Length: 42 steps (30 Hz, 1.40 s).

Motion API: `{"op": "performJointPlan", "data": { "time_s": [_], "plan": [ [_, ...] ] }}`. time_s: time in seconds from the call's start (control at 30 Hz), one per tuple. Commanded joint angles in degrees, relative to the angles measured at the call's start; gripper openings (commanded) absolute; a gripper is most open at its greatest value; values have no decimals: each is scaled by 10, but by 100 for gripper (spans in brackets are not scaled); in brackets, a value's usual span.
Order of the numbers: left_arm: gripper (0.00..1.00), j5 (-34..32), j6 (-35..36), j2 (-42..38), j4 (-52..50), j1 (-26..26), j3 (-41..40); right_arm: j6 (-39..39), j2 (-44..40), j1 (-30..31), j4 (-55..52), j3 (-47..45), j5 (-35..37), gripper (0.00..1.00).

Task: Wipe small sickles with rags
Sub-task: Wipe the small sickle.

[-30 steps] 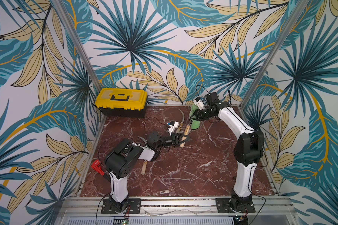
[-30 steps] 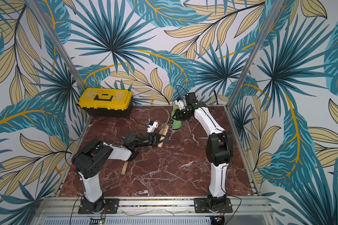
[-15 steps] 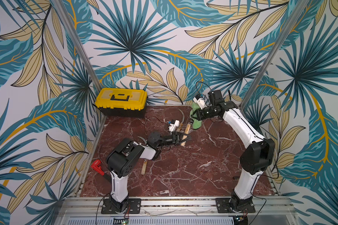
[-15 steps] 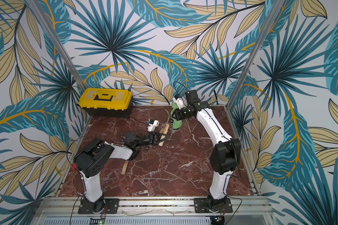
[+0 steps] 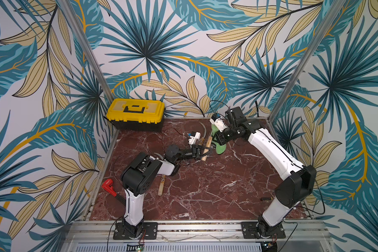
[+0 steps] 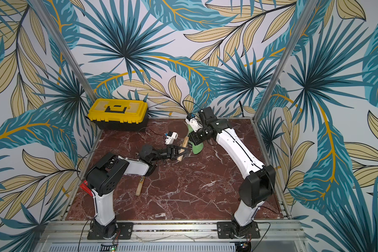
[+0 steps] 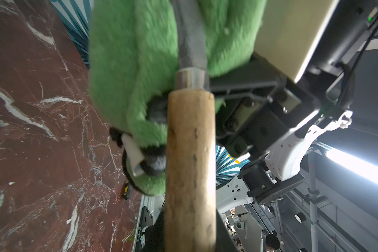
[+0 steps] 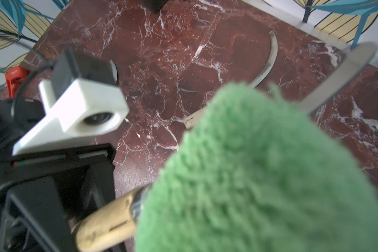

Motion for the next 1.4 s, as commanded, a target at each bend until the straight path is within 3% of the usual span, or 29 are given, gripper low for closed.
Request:
{"op": "performJointPlan", "data": {
  "time_s": [0.0,0.23,0.4,0.67,0.83,1.37],
  "plan": [
    [0,10,-2,8,1,7,16,2,-52,15,14,-49,20,2],
    [0,4,4,-17,1,8,-16,74,-17,-51,43,-39,58,2],
    [0,-1,4,-51,1,8,-48,113,52,-93,69,4,27,2],
    [0,-7,2,-72,1,8,-75,107,194,-99,40,132,-15,2],
    [0,-9,1,-69,1,7,-78,118,240,-103,50,175,-64,2],
    [0,-5,-3,-46,1,7,-66,103,203,-101,78,147,-149,2]
  ]
}}
